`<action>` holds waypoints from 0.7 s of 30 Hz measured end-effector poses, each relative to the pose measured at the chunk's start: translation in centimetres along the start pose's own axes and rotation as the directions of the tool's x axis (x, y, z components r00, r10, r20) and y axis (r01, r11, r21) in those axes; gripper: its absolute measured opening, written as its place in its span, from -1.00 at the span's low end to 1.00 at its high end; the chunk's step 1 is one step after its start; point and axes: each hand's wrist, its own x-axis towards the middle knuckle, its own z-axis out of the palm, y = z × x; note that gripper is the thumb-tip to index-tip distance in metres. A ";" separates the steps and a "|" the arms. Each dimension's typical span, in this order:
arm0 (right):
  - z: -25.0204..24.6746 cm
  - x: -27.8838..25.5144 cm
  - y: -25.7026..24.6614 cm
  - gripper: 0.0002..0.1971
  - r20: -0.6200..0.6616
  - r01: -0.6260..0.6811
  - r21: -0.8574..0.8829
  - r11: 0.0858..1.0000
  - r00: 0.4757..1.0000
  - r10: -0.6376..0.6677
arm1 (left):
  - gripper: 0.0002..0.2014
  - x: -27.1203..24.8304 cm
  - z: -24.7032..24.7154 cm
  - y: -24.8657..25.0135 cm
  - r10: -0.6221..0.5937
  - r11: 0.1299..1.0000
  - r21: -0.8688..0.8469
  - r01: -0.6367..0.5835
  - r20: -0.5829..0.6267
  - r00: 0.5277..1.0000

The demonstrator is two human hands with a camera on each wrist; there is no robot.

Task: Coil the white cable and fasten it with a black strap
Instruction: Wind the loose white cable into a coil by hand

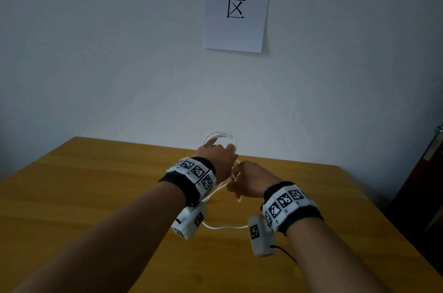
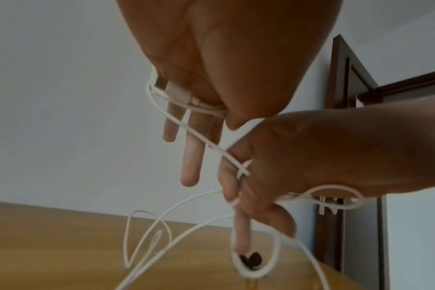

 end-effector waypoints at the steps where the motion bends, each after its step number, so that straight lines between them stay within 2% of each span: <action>1: 0.0 0.0 0.3 -0.87 0.009 -0.004 -0.032 0.999 1.000 0.004 | -0.62 -0.3 -0.1 -0.3 -0.001 0.999 0.037 0.001 -0.009 1.000; 5: 0.0 0.1 1.4 -0.93 -0.035 0.016 -0.059 0.998 0.999 -0.018 | -0.66 -1.3 -0.2 -1.1 0.012 0.984 0.177 -0.029 0.094 0.995; 8: 0.1 0.2 1.7 -0.92 -0.084 0.043 -0.116 0.992 0.995 -0.053 | -0.65 -1.2 0.0 -1.6 -0.008 0.986 0.164 -0.019 0.166 0.986; 10: 0.1 0.3 1.8 -0.89 -0.107 0.042 -0.161 0.986 0.993 -0.059 | -0.58 -1.0 0.1 -1.7 -0.057 0.991 0.126 0.033 0.192 0.980; 13: 0.1 0.3 1.9 -0.73 -0.142 0.034 -0.241 0.970 0.987 -0.070 | -0.34 -0.7 0.4 -1.8 -0.131 0.991 0.019 0.130 0.249 0.960; 17: 0.0 0.5 2.3 -0.55 -0.170 0.004 -0.308 0.951 0.984 -0.059 | -0.38 -0.3 0.6 -2.2 -0.137 0.962 -0.192 0.194 0.272 0.952; 19: 0.0 0.4 2.6 -0.48 -0.202 -0.013 -0.339 0.941 0.978 -0.059 | -0.43 -0.1 0.4 -2.3 -0.148 0.889 -0.377 0.262 0.304 0.941; 21: -0.1 0.3 2.8 -0.41 -0.251 -0.012 -0.381 0.924 0.964 -0.091 | -0.51 -0.1 -0.1 -2.2 -0.138 0.744 -0.573 0.342 0.370 0.919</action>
